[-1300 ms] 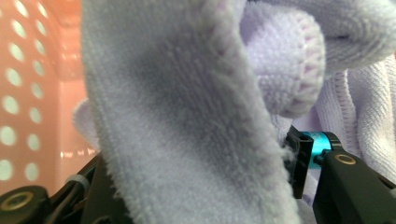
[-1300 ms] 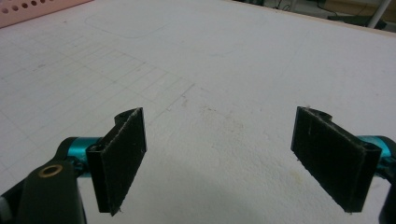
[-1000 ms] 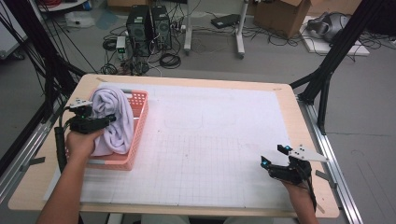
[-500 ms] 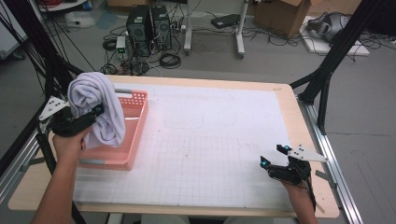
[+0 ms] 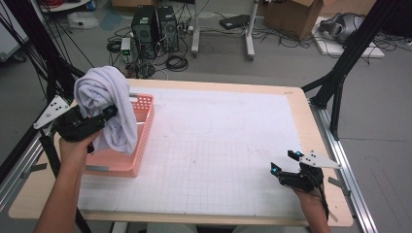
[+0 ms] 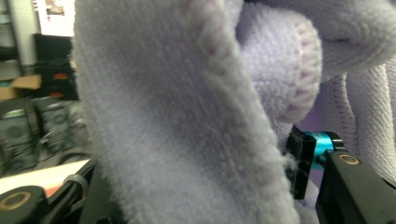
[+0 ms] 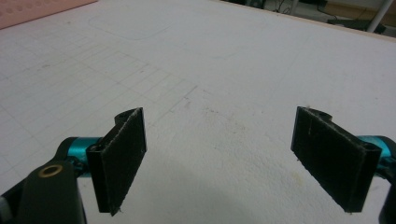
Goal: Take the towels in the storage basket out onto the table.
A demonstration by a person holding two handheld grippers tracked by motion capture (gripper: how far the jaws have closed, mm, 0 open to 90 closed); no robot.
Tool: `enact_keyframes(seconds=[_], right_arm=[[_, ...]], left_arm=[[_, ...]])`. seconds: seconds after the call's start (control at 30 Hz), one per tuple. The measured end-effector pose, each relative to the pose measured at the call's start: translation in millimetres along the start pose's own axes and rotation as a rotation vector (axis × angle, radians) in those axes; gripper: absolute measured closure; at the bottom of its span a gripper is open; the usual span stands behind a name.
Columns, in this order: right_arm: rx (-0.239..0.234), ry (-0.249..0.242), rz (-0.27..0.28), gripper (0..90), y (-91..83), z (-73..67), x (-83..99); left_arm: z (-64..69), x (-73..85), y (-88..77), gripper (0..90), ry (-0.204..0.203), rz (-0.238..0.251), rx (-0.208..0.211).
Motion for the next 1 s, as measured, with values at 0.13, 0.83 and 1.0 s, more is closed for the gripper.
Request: enact_keyframes(seconds=[0.13,0.83,1.0], right_arm=[[-0.009,-0.01,0.002,16.9,0.2,-2.1,-0.7],[-0.015,-0.013,0.0,16.9,0.0,-2.0,0.5],[-0.019,-0.011,-0.005,16.9,0.9,-3.2,1.1]], left_arm=[[24.7,-6.2,10.4,46.4,0.028,0.008,0.073],[142.8,28.1,106.8,44.3,0.061,-0.082,0.306],[154.6,47.2,123.3,43.3,0.069,-0.137,0.302]])
Point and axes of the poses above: each handheld gripper's, and its own axes: y roughly forward along the jaws, x roughly out of its underside, z roughly to its right, the point moved 10 cm from there along y, roughly forward along the jaws, and after that the axes turned 8 degrees about -z, right-handed, at the moved point
